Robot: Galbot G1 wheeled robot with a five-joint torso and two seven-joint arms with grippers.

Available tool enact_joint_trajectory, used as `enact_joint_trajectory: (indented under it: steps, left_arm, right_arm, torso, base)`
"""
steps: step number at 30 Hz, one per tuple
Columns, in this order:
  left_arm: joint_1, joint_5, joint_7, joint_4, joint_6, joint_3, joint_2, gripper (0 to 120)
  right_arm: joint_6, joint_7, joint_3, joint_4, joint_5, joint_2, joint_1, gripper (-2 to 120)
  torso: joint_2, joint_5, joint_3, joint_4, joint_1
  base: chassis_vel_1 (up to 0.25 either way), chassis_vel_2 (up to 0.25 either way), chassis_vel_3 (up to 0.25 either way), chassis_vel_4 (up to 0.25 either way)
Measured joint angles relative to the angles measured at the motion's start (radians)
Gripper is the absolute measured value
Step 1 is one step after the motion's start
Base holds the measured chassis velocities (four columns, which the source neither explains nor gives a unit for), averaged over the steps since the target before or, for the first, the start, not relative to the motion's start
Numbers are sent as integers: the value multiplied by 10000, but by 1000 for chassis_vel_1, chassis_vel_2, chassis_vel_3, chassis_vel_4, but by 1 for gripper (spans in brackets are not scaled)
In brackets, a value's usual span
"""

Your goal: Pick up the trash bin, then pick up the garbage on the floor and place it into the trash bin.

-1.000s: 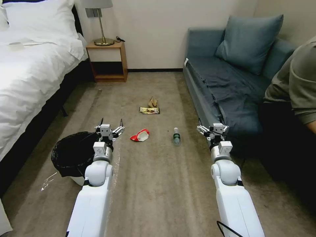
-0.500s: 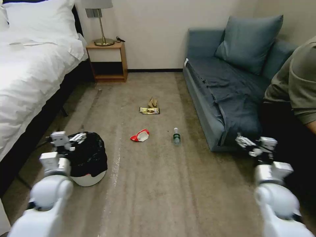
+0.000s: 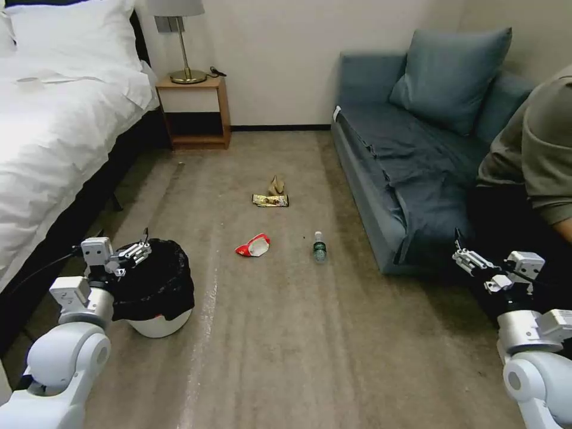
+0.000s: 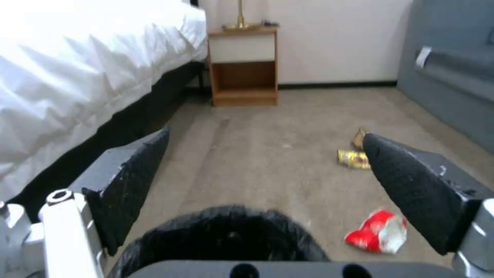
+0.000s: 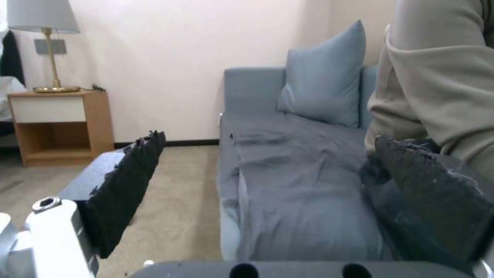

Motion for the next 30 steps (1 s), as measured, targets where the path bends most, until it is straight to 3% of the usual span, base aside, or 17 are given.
enact_joint_trajectory:
  steps: [1,2,4,5,7,8,10,13,14,15,17,18,19,21,25,30]
  left_arm:
    - [94,-108,6,-35,683,-158,18,100]
    - [94,-108,6,-35,683,-158,18,100]
    - [132,-680,-309,4,1943,-291,90,100]
    - [132,-680,-309,4,1943,-291,90,100]
    - [-62,-1570,-1148,335,2775,-279,41,100]
    - [-62,-1570,-1148,335,2775,-279,41,100]
    - [-225,-3344,-2460,366,3446,-202,-145,100]
    - [-281,-3801,-2935,336,3511,-200,-276,100]
    - [-326,-4020,-3367,297,3438,-205,-404,100]
    - [-410,-4288,-4185,266,3157,-220,-601,100]
    - [-457,-4352,-4509,275,3023,-221,-655,100]
    - [-639,-4526,-5275,420,2798,-268,-748,100]
    - [-639,-4526,-5275,420,2798,-268,-748,100]
    - [-927,-5092,-6080,654,2762,-387,-782,100]
    - [-1266,-5518,-6571,875,2721,-590,-887,100]
    - [-2092,-6069,-6889,1992,2730,-776,-1081,100]
  right_arm:
    - [36,-34,15,-23,-7,0,-21,100]
    - [36,-34,15,-23,-7,0,-21,100]
    - [103,-82,21,-42,-11,41,-59,100]
    - [103,-82,21,-42,-11,41,-59,100]
    - [157,-150,-27,-80,-32,133,-101,100]
    - [157,-150,-27,-80,-32,133,-101,100]
    - [255,-294,-79,-215,-109,187,-148,100]
    - [301,-360,-92,-298,-155,199,-158,100]
    - [344,-403,-107,-395,-206,221,-158,100]
    - [395,-429,-157,-512,-265,256,-143,100]
    - [417,-430,-193,-549,-290,271,-132,100]
    - [539,-414,-300,-589,-386,320,-107,100]
    - [539,-414,-300,-589,-386,320,-107,100]
    - [595,-392,-435,-494,-476,374,-99,100]
    - [595,-383,-516,-403,-538,395,-66,100]
    - [672,-298,-705,-408,-759,509,-18,100]
  torso:
    - [0,1,0,1,0]
    - [0,1,0,1,0]
    - [0,2,0,3,0]
    - [0,2,0,3,0]
    - [0,0,0,1,0]
    - [0,0,0,1,0]
    - [0,-1,0,1,0]
    - [0,-1,0,0,0]
    - [0,1,1,0,0]
    - [0,1,0,0,0]
    - [0,0,0,1,0]
    - [0,3,0,1,0]
    - [0,3,0,1,0]
    - [0,0,1,1,0]
    - [0,1,0,2,0]
    - [0,-1,1,2,0]
  base:
    - [0,0,0,0]
    - [0,0,0,0]
    - [0,0,0,0]
    - [0,0,0,0]
    - [0,0,0,0]
    - [0,0,0,0]
    - [0,0,0,0]
    - [0,0,0,0]
    - [0,0,0,0]
    - [0,0,0,0]
    - [0,0,0,0]
    - [0,0,0,0]
    - [0,0,0,0]
    - [0,0,0,0]
    - [0,0,0,0]
    - [0,0,0,0]
